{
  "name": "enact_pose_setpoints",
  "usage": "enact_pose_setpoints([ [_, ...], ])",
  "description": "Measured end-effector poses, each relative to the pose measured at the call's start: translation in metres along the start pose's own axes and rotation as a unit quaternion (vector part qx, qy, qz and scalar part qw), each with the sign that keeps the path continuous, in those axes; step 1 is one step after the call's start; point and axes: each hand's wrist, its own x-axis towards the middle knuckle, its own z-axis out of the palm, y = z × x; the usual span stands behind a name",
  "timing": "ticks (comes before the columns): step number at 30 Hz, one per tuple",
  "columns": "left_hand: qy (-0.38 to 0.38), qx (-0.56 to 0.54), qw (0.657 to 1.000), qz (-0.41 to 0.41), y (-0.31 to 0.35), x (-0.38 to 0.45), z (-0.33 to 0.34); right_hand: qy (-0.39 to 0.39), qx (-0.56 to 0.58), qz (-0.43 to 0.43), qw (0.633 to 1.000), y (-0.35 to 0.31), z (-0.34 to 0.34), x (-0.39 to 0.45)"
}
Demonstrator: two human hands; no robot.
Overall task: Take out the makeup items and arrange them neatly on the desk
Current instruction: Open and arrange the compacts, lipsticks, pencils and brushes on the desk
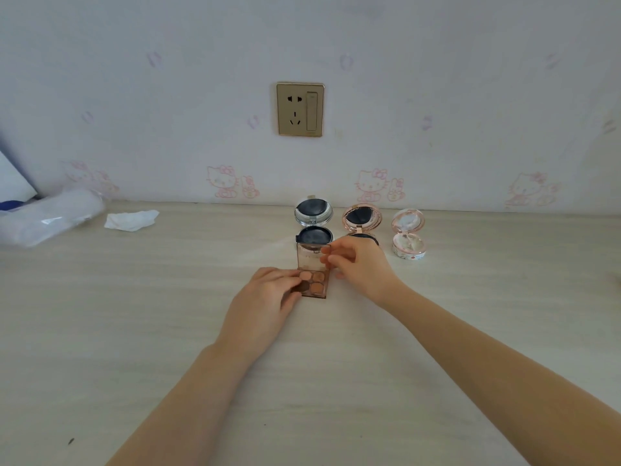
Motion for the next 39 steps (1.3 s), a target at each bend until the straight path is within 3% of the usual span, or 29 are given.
enact_pose_setpoints([
  [24,0.007,-0.005,1.000,0.001,-0.003,0.002,0.004,0.003,-0.016,0.021,1.000,-0.002,-0.001,0.003],
  [28,0.020,0.011,1.000,0.017,0.003,-0.003,0.004,-0.004,-0.102,0.001,0.995,-0.001,-0.013,-0.014],
  [32,0.023,0.055,0.995,0.083,0.025,-0.007,0.005,-0.031,-0.265,-0.065,0.962,0.003,-0.034,-0.042],
  [39,-0.018,0.069,0.974,0.215,0.090,-0.005,0.025,-0.020,-0.349,-0.044,0.936,0.017,-0.095,-0.094],
])
